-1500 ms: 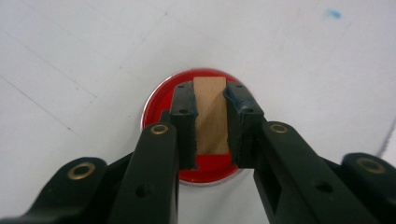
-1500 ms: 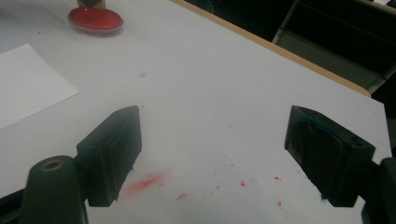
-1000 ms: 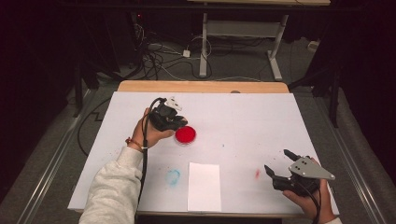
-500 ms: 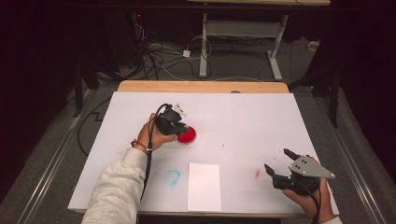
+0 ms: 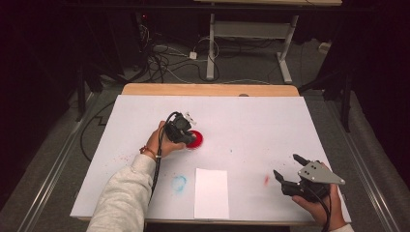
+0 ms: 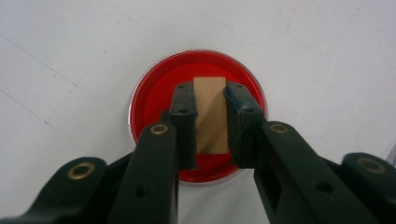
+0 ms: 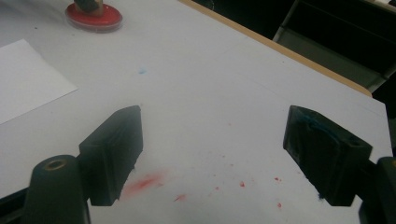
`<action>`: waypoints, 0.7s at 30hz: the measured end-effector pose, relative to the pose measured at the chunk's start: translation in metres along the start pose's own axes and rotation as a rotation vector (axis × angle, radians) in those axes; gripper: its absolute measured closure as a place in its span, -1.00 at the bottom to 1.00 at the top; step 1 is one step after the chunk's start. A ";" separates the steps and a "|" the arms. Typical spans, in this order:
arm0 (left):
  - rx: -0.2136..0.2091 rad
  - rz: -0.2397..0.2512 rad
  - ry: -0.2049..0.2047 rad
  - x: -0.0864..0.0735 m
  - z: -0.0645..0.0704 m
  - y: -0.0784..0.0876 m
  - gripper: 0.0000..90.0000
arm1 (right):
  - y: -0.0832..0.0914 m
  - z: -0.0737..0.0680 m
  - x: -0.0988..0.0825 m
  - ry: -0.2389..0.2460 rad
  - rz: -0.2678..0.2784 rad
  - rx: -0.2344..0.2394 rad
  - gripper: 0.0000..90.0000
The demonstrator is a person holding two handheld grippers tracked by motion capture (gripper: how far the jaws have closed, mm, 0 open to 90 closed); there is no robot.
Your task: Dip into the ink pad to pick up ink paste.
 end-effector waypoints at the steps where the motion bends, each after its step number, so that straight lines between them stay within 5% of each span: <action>1: -0.002 0.003 0.005 0.000 -0.001 0.000 0.63 | 0.000 0.000 0.000 0.002 -0.001 -0.002 -0.56; 21: 0.033 -0.036 -0.001 0.002 0.004 -0.005 0.63 | -0.002 -0.004 0.000 0.014 -0.006 0.010 -0.55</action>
Point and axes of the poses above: each handheld gripper's, and its own axes: y roughly backward along the jaws, x roughly out of its top, z roughly to its right, the point moved 2 cm from there along -y, roughly forward along the jaws, and after that the axes turned 5 degrees about -x, right-handed, at the moved point
